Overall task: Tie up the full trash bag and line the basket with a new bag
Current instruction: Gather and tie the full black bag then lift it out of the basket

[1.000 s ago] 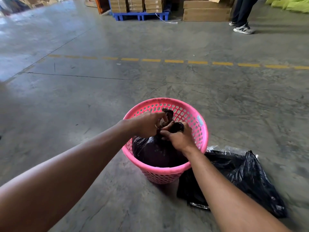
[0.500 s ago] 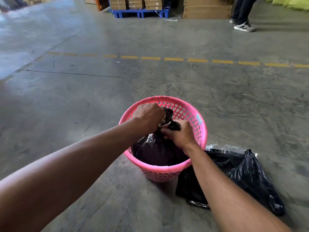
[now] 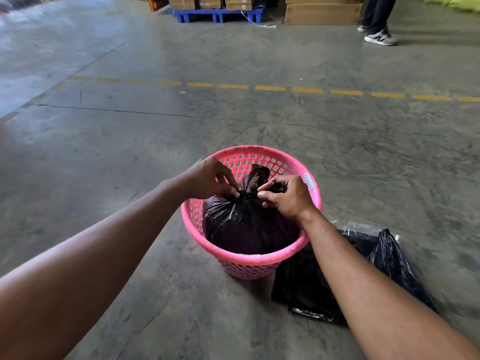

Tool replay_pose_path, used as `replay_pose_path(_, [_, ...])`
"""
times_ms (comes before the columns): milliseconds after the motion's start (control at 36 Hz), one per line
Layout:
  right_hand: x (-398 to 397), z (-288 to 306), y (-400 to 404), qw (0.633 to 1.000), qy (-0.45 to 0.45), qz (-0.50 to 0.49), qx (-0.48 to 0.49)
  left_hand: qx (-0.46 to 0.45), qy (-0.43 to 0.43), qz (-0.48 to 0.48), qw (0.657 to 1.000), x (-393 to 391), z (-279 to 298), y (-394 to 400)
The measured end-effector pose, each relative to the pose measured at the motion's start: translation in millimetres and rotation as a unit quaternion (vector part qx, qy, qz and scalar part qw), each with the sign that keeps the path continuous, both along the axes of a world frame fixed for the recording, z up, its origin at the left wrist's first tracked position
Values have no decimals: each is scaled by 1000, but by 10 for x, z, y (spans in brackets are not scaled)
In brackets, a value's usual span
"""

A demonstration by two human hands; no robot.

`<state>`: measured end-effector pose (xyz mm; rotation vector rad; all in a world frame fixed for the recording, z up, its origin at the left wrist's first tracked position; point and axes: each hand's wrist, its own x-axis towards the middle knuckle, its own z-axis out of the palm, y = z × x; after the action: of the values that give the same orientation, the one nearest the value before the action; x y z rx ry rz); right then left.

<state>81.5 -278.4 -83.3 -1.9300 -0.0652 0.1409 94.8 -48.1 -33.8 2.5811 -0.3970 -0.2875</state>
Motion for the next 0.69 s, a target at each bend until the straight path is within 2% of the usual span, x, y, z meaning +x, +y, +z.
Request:
replay_pose_path(83, [25, 30, -20, 1000, -3, -3, -25, 9, -14, 11, 1000, -43, -80, 83])
replay_pose_path(167, [34, 53, -39, 998, -14, -3, -64, 22, -64, 14, 998, -73, -123, 120])
replay_pose_path(306, [45, 38, -61, 992, -21, 6, -127, -4, -82, 3, 997, -127, -167, 189])
replay_pose_path(500, [13, -36, -101, 972, -33, 4, -232, 89, -97, 40, 991, -140, -310, 187])
replay_pose_path(556, [4, -12, -123, 965, -68, 18, -251, 99, -94, 59, 989, -152, -290, 137])
replay_pose_path(611, [-51, 47, -177, 965, -119, 21, -231, 74, -80, 66, 992, -198, -255, 45])
replay_pose_path(639, [-93, 71, -217, 965, -150, -6, -216, 56, -64, 68, 994, -229, -239, -24])
replay_pose_path(694, [-194, 72, -323, 946, -210, -124, -212, 61, -36, 68, 995, -290, -220, -190])
